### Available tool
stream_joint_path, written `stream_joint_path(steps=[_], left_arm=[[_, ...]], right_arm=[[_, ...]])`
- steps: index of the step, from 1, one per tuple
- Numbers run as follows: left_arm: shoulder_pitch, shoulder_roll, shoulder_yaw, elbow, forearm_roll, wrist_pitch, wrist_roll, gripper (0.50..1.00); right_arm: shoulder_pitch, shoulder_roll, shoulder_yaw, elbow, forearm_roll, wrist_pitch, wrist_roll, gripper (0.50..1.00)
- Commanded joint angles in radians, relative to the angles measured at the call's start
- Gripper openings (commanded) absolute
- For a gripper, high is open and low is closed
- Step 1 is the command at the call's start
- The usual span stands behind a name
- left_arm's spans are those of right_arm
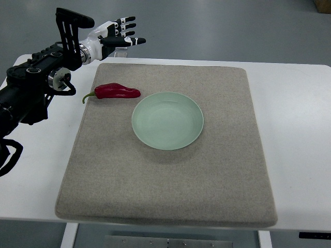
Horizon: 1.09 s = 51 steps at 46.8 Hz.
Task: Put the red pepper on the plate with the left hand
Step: 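Swing the left hand over the red chili pepper, fingers pointing down, then close the left hand's fingers around the red chili pepper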
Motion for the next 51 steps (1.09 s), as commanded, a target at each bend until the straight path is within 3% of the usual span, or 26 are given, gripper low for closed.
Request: stream_joint_path(steps=[1, 13, 28, 39, 51], left_arm=[[-0.006, 0.006, 0.001, -0.043, 0.131, -0.003, 0.000, 0.979], [-0.046, 0.066, 0.087, -0.113, 0.495, -0.014, 0.002, 0.981], [-0.129, 0.163, 0.254, -0.249, 0.665, -0.014, -0.004, 0.975], [-0.123, 0.164, 0.256, -0.257, 0.875, -0.011, -0.041, 0.964], [-0.126, 0.164, 0.287, -0.271, 0.905, -0.011, -0.050, 0.964]], right_arm=[[0.000, 0.000, 0.000, 0.001, 0.000, 0.000, 0.000, 0.932], [0.000, 0.000, 0.000, 0.001, 0.000, 0.000, 0.000, 0.932], [0.000, 0.000, 0.000, 0.001, 0.000, 0.000, 0.000, 0.932], [0.000, 0.000, 0.000, 0.001, 0.000, 0.000, 0.000, 0.932], [0.000, 0.000, 0.000, -0.001, 0.000, 0.000, 0.000, 0.932]])
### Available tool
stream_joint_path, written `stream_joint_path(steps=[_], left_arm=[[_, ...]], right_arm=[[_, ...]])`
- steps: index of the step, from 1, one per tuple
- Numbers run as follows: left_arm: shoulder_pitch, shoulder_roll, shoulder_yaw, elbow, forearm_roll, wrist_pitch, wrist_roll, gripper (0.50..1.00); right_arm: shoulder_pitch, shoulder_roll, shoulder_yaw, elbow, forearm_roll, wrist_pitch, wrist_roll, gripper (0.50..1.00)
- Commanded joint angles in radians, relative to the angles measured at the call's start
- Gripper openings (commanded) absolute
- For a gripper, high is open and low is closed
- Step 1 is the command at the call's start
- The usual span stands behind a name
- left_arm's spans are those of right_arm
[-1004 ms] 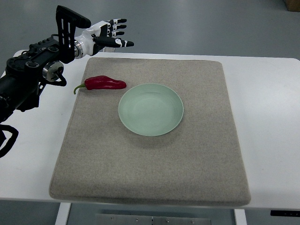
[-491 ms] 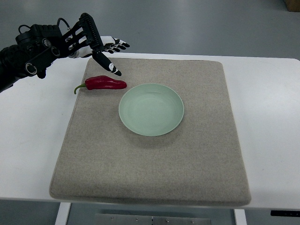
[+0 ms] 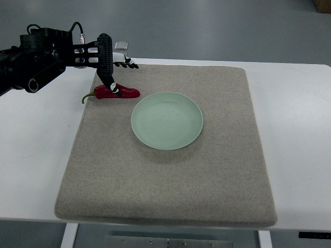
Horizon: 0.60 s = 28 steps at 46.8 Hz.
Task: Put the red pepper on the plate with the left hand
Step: 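Close the left hand's fingers around the red chili pepper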
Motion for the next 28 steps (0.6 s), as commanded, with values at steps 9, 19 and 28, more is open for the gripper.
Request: stream_joint_path(steps=[9, 19, 28], left_arm=[[0.003, 0.000, 0.029, -0.001, 0.030, 0.002, -0.014, 0.977], [0.007, -0.002, 0.031, 0.002, 0.030, 0.002, -0.031, 0.984], [0.013, -0.002, 0.045, 0.010, 0.031, 0.002, -0.029, 0.975]], right_arm=[[0.000, 0.000, 0.000, 0.001, 0.000, 0.000, 0.000, 0.932], [0.000, 0.000, 0.000, 0.001, 0.000, 0.000, 0.000, 0.932], [0.000, 0.000, 0.000, 0.001, 0.000, 0.000, 0.000, 0.932]])
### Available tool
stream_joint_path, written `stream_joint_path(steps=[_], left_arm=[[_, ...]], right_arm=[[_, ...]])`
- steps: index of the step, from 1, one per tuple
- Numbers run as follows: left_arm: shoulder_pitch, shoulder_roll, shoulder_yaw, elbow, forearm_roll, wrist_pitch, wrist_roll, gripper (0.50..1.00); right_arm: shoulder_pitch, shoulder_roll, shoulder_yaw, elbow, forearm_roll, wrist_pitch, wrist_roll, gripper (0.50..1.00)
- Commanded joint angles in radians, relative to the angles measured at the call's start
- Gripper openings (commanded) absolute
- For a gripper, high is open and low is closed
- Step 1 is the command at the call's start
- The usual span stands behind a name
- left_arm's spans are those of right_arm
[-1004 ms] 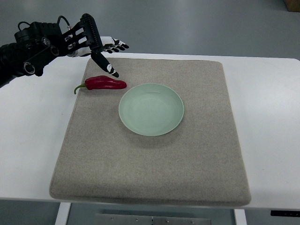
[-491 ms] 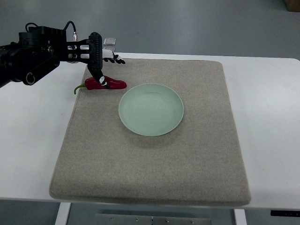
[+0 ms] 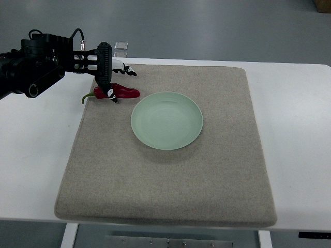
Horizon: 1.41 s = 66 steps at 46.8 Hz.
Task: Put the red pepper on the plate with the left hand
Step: 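Close the left hand's fingers around the red chili pepper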
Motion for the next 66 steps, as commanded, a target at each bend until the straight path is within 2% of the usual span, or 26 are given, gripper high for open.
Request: stream_joint_path(steps=[1, 13, 17, 20, 26, 31, 36, 37, 60, 66], left_arm=[[0.000, 0.000, 0.015, 0.002, 0.001, -0.001, 0.001, 0.973], [0.008, -0.002, 0.029, 0.002, -0.001, 0.001, 0.001, 0.928], [0.009, -0.002, 0.029, 0.003, -0.001, 0.001, 0.001, 0.885], [0.015, -0.002, 0.029, 0.005, -0.001, 0.004, 0.001, 0.810], [0.015, -0.003, 0.029, 0.002, -0.001, 0.004, 0.001, 0.774], [0.014, -0.003, 0.028, 0.003, -0.001, 0.004, 0.001, 0.677], [0.011, -0.002, 0.028, 0.005, -0.001, 0.006, 0.001, 0.519], [0.009, -0.002, 0.028, 0.003, -0.001, 0.006, 0.001, 0.500], [-0.018, -0.002, 0.006, -0.004, -0.027, 0.012, 0.001, 0.500], [-0.032, -0.005, -0.031, -0.021, -0.028, 0.053, -0.001, 0.500]], right_arm=[[0.000, 0.000, 0.000, 0.001, 0.000, 0.000, 0.000, 0.932], [0.000, 0.000, 0.000, -0.001, 0.000, 0.000, 0.000, 0.932], [0.000, 0.000, 0.000, 0.001, 0.000, 0.000, 0.000, 0.932], [0.000, 0.000, 0.000, 0.001, 0.000, 0.000, 0.000, 0.932], [0.000, 0.000, 0.000, -0.001, 0.000, 0.000, 0.000, 0.932], [0.000, 0.000, 0.000, 0.001, 0.000, 0.000, 0.000, 0.932], [0.000, 0.000, 0.000, -0.001, 0.000, 0.000, 0.000, 0.932], [0.000, 0.000, 0.000, 0.001, 0.000, 0.000, 0.000, 0.932], [0.000, 0.000, 0.000, 0.001, 0.000, 0.000, 0.000, 0.932], [0.000, 0.000, 0.000, -0.001, 0.000, 0.000, 0.000, 0.932]])
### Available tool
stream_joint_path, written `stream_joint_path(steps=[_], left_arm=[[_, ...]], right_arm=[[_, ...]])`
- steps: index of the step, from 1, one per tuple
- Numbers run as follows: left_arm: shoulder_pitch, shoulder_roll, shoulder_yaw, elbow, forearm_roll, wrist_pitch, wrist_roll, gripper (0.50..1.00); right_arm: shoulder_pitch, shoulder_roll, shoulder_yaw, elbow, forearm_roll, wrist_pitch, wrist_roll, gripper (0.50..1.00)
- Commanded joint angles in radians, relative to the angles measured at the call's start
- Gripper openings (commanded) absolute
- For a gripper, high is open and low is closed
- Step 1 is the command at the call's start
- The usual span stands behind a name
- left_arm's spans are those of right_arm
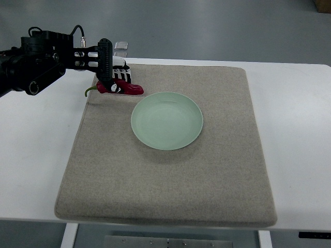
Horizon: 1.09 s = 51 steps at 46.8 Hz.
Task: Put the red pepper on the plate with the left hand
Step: 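Close the left hand's fingers around the red chili pepper, then carry the pepper with the left hand onto the pale green plate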
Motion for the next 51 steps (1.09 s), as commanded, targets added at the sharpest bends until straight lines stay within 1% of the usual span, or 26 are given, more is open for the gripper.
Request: stream_joint_path(steps=[1, 7, 18, 25, 49, 51], left_arm=[[-0.005, -0.005, -0.020, -0.016, -0.001, 0.021, -0.001, 0.500], [-0.030, -0.008, -0.018, -0.070, 0.001, 0.017, -0.001, 0.500], [-0.030, -0.005, -0.020, -0.218, 0.001, 0.012, -0.001, 0.500], [-0.028, -0.009, -0.020, -0.283, 0.003, 0.012, -0.001, 0.500], [-0.019, -0.041, -0.020, -0.311, 0.004, 0.009, -0.001, 0.500], [-0.019, -0.046, -0.020, -0.311, 0.004, 0.009, -0.001, 0.514]], right_arm=[[0.000, 0.000, 0.000, 0.001, 0.000, 0.000, 0.000, 0.932], [0.000, 0.000, 0.000, -0.001, 0.000, 0.000, 0.000, 0.932], [0.000, 0.000, 0.000, -0.001, 0.000, 0.000, 0.000, 0.932], [0.000, 0.000, 0.000, -0.001, 0.000, 0.000, 0.000, 0.932], [0.000, 0.000, 0.000, 0.001, 0.000, 0.000, 0.000, 0.932], [0.000, 0.000, 0.000, -0.001, 0.000, 0.000, 0.000, 0.932]])
